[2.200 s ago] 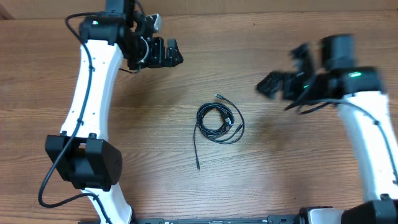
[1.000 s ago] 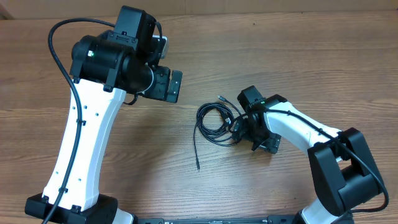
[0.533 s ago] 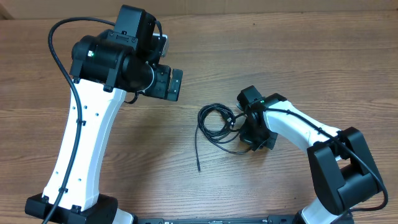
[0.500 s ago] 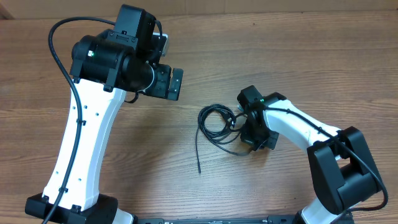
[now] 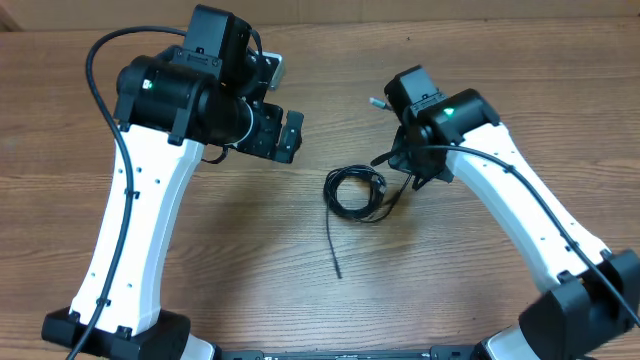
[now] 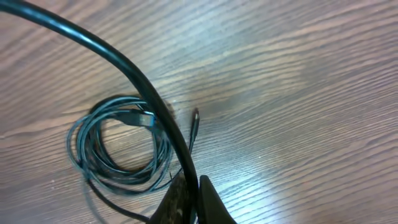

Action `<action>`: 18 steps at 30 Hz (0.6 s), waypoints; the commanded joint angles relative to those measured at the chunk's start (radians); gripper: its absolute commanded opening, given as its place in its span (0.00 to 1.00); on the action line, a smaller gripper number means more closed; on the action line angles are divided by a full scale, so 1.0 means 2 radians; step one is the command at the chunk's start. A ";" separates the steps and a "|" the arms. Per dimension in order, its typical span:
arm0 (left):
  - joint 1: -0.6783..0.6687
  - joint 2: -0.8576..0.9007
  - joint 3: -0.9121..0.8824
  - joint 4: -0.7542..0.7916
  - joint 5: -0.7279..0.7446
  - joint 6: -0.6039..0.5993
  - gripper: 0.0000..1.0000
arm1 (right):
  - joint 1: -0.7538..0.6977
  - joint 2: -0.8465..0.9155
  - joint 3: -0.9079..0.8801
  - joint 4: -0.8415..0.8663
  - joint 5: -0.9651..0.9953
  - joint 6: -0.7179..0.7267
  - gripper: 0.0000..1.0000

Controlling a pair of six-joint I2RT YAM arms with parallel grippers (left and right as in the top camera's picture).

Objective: Untangle cables

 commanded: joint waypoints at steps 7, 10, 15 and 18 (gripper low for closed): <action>-0.001 0.114 -0.154 0.067 0.123 -0.066 1.00 | -0.001 -0.054 0.011 -0.011 0.014 -0.007 0.04; -0.014 0.149 -0.182 0.096 0.139 -0.073 1.00 | -0.001 -0.058 0.011 -0.018 0.013 -0.007 0.04; -0.031 0.208 -0.189 0.141 0.146 -0.143 0.93 | -0.001 -0.058 0.011 -0.025 0.013 -0.007 0.04; -0.037 0.220 -0.189 0.188 0.194 -0.161 0.89 | -0.001 -0.058 0.011 -0.025 0.013 -0.007 0.03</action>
